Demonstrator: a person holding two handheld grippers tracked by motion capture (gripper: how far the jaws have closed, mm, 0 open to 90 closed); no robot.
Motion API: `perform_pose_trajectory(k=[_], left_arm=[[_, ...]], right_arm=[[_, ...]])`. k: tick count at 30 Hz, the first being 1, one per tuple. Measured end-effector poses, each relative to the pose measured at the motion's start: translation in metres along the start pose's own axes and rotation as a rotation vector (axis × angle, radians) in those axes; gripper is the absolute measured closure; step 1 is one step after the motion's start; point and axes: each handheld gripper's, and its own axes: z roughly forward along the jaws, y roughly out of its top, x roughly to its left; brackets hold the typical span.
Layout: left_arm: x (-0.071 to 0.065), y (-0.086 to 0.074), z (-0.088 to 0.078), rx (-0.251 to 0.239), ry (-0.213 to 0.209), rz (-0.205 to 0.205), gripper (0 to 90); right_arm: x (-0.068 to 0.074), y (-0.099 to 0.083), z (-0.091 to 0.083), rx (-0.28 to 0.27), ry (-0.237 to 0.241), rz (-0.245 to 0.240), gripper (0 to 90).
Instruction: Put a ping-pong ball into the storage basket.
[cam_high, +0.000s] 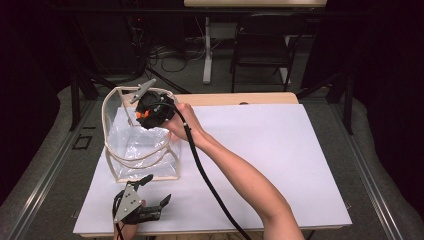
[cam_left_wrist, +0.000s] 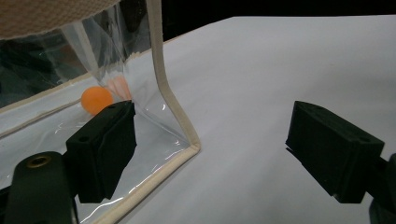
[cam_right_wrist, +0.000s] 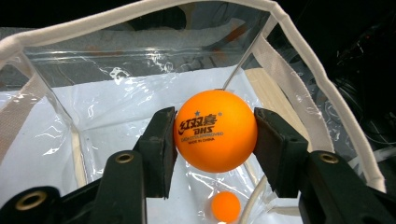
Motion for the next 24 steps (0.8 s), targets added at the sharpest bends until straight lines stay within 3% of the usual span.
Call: perform_pose_trajectory(k=[11, 24], left_arm=[[0.0, 0.001, 0.002, -0.004, -0.006, 0.002, 15.7], [0.0, 0.001, 0.004, -0.004, -0.012, 0.007, 15.7]], right_arm=[[0.0, -0.003, 0.009, 0.032, -0.002, 0.002, 50.8], [-0.001, -0.005, 0.014, 0.068, -0.038, -0.007, 50.4]])
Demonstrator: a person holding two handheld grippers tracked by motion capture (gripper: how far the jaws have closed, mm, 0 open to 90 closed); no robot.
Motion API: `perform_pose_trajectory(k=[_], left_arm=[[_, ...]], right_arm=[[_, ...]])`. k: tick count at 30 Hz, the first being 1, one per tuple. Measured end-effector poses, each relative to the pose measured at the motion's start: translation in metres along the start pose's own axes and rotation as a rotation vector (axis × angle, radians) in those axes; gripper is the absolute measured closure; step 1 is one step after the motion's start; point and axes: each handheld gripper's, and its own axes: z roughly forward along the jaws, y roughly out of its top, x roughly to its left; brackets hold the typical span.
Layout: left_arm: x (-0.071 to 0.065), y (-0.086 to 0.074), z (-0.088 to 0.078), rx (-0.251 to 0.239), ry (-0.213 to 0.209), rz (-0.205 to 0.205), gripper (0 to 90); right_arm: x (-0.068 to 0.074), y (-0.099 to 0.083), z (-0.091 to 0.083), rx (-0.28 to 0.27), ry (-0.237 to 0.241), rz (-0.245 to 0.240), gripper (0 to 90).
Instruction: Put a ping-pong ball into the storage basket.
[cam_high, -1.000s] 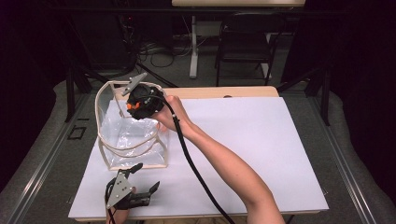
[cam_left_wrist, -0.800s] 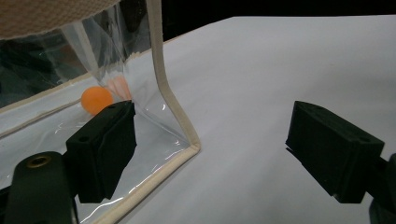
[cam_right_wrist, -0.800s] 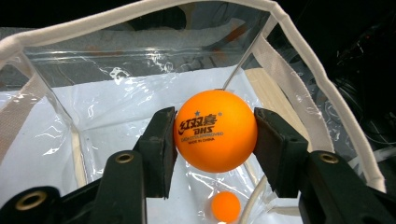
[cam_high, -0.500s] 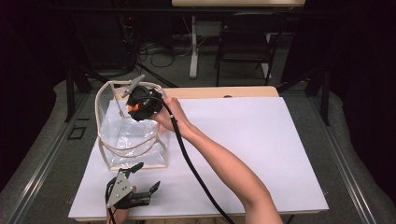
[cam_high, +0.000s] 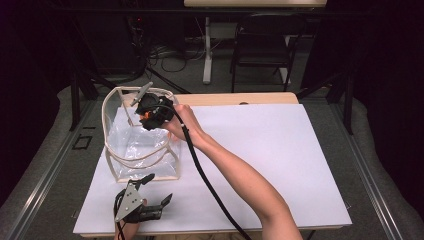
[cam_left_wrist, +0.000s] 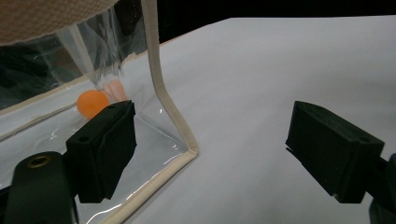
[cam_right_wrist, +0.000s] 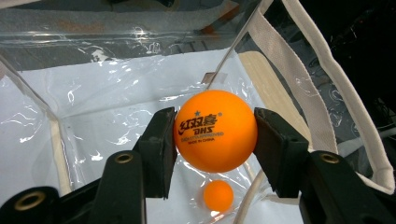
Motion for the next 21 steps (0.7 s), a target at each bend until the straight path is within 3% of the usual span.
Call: perform_pose_trajectory(k=[6, 11, 15, 17, 21], left_arm=[[0.001, 0.0, 0.0, -0.005, 0.0, -0.006, 15.7], [0.0, 0.0, -0.001, -0.004, 0.0, -0.004, 15.7], [0.0, 0.0, -0.001, 0.0, 0.001, -0.005, 15.7], [0.0, 0.0, -0.001, -0.003, 0.001, -0.004, 15.7], [0.0, 0.0, 0.002, -0.004, -0.004, -0.005, 15.7]], right_arm=[[0.0, 0.0, 0.002, 0.01, -0.018, 0.007, 49.9], [-0.001, -0.001, 0.0, 0.007, -0.045, 0.04, 33.5], [-0.005, -0.002, -0.01, -0.033, -0.03, 0.077, 21.6], [-0.007, -0.004, -0.015, -0.049, 0.001, 0.094, 15.4], [-0.011, -0.009, -0.024, -0.071, 0.043, 0.111, 11.9]])
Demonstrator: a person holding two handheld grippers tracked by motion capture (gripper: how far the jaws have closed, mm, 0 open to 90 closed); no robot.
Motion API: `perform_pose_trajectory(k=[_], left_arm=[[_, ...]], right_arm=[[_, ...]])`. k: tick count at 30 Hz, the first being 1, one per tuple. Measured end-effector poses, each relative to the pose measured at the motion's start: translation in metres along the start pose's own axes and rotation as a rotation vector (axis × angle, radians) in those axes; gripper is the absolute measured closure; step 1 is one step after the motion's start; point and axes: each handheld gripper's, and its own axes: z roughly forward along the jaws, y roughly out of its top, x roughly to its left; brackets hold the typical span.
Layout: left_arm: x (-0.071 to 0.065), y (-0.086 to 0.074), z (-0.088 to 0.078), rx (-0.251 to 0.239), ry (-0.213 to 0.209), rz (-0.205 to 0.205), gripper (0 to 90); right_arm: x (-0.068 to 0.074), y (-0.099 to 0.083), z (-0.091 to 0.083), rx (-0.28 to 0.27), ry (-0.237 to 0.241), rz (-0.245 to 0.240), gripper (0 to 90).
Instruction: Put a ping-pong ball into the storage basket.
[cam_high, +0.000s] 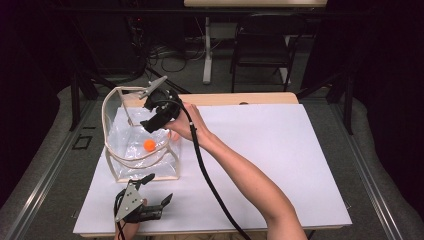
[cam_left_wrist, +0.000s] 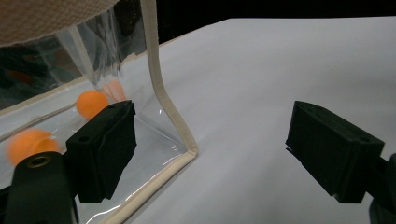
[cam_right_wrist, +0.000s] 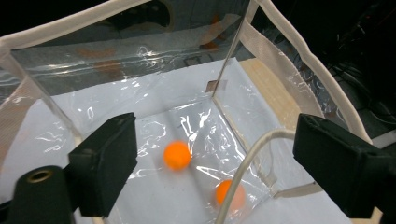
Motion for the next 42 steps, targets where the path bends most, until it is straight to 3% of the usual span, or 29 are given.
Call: perform_pose_trajectory(k=[7, 17, 42], left_arm=[[0.0, 0.0, 0.001, 0.004, -0.002, 0.003, 15.7], [-0.001, 0.0, -0.001, 0.006, 0.008, -0.003, 15.7], [-0.001, 0.0, 0.006, 0.01, -0.014, 0.006, 15.7]], right_arm=[[-0.006, -0.008, -0.01, -0.001, 0.054, 0.02, 5.5], [-0.016, -0.018, -0.025, -0.017, 0.079, 0.05, 3.1], [-0.036, -0.057, -0.059, -0.036, 0.046, 0.089, 0.0]])
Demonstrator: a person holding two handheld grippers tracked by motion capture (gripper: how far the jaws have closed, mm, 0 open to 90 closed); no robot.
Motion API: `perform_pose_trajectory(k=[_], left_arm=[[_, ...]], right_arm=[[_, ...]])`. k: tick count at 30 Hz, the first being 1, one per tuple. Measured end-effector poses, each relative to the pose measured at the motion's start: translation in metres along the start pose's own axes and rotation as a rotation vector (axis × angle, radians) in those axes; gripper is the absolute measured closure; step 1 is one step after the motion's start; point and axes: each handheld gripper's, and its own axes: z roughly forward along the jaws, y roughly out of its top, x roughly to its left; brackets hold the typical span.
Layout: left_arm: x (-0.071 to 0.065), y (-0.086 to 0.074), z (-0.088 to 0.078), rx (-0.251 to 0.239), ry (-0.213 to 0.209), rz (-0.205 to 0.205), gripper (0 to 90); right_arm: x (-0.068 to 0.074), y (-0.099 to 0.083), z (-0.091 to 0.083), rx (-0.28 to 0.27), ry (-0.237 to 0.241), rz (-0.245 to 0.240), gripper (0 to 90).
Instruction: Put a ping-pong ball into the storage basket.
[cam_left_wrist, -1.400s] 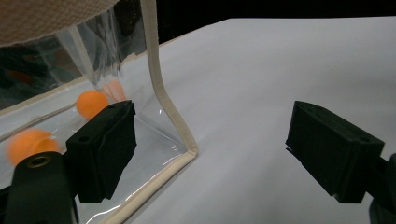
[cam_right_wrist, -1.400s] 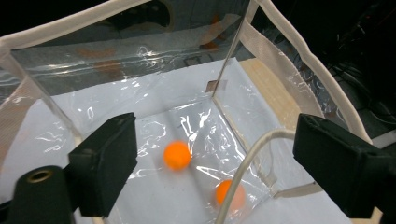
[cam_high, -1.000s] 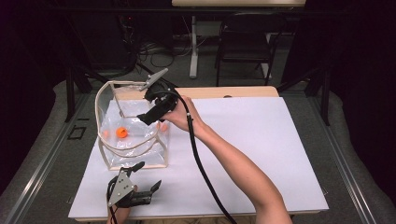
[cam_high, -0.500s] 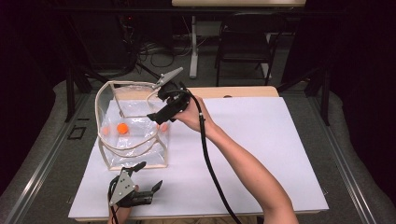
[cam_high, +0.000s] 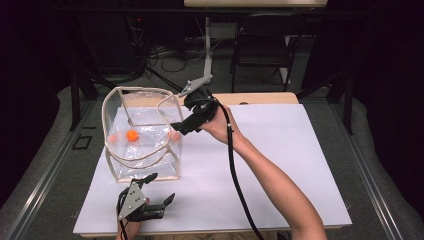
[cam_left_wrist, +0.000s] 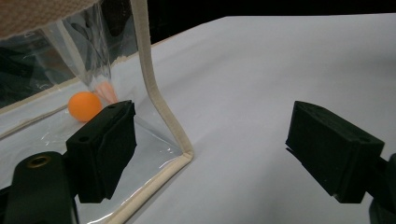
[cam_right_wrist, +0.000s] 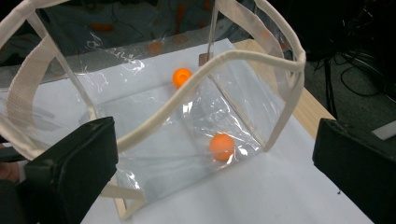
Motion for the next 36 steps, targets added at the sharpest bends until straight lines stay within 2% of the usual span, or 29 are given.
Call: perform_pose_trajectory(k=[17, 36], left_arm=[[-0.001, 0.001, 0.003, -0.001, -0.008, 0.004, 15.7], [-0.001, 0.001, 0.002, -0.004, -0.001, 0.001, 15.7]], right_arm=[[-0.005, -0.037, -0.013, 0.018, -0.003, 0.02, 0.0], [0.003, -0.069, -0.019, 0.033, -0.001, 0.004, 0.0]])
